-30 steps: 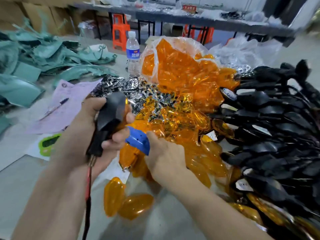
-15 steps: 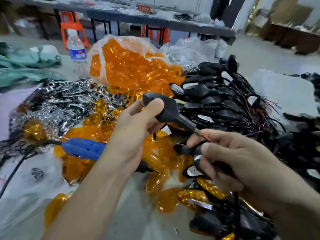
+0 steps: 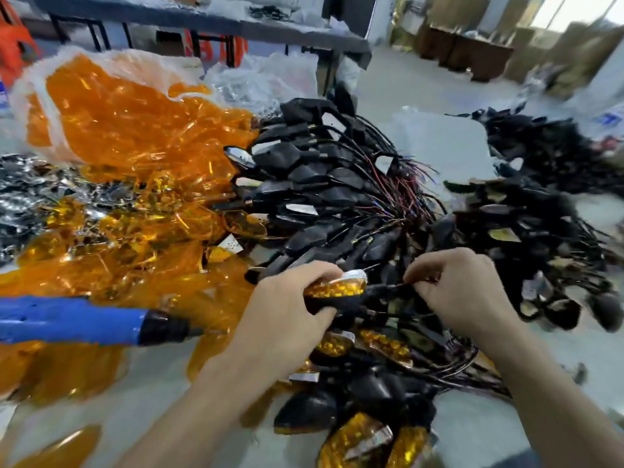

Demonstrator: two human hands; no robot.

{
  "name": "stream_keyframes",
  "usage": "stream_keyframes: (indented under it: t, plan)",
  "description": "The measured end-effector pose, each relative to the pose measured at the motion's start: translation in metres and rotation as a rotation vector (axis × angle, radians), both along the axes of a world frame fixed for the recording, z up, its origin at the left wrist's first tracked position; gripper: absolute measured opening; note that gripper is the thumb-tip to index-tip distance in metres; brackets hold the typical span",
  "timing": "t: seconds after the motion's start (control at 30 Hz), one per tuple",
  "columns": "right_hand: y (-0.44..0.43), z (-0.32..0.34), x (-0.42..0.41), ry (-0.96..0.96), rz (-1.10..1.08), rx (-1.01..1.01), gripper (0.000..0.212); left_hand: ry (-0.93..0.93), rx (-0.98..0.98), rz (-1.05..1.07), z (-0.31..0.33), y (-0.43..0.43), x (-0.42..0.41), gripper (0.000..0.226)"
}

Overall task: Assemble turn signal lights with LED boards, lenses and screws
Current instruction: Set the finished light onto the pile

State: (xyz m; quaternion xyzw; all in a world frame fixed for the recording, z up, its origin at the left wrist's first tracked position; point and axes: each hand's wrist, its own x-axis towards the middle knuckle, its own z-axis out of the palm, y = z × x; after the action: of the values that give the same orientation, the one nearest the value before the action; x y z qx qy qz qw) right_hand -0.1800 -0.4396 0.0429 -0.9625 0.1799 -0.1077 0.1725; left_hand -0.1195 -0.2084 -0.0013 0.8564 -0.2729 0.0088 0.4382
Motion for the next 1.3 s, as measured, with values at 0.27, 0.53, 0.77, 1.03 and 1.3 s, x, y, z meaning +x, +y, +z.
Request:
stream_keyframes:
  t: [0.27, 0.53, 0.77, 1.03, 1.3]
  plan:
    - [0.05, -0.018, 0.005, -0.228, 0.054, -0.035, 0.034, 0.058, -0.025, 0.146, -0.008, 0.049, 0.023, 0.029]
    - [0.121, -0.008, 0.094, 0.052, 0.347, -0.117, 0.064, 0.051, 0.108, 0.456, -0.005, 0.129, 0.047, 0.023]
    - [0.105, 0.01, 0.132, 0.298, 0.355, -0.336, 0.052, 0.137, 0.027, 0.486, -0.009, 0.153, 0.06, 0.027]
    - [0.146, 0.032, 0.137, -0.194, 0.47, 0.119, 0.025, 0.173, -0.036, 0.326, -0.004, 0.129, 0.073, 0.049]
    - [0.107, 0.007, 0.145, 0.43, 0.482, -0.338, 0.062, 0.175, 0.0, 0.239, -0.011, 0.112, 0.08, 0.051]
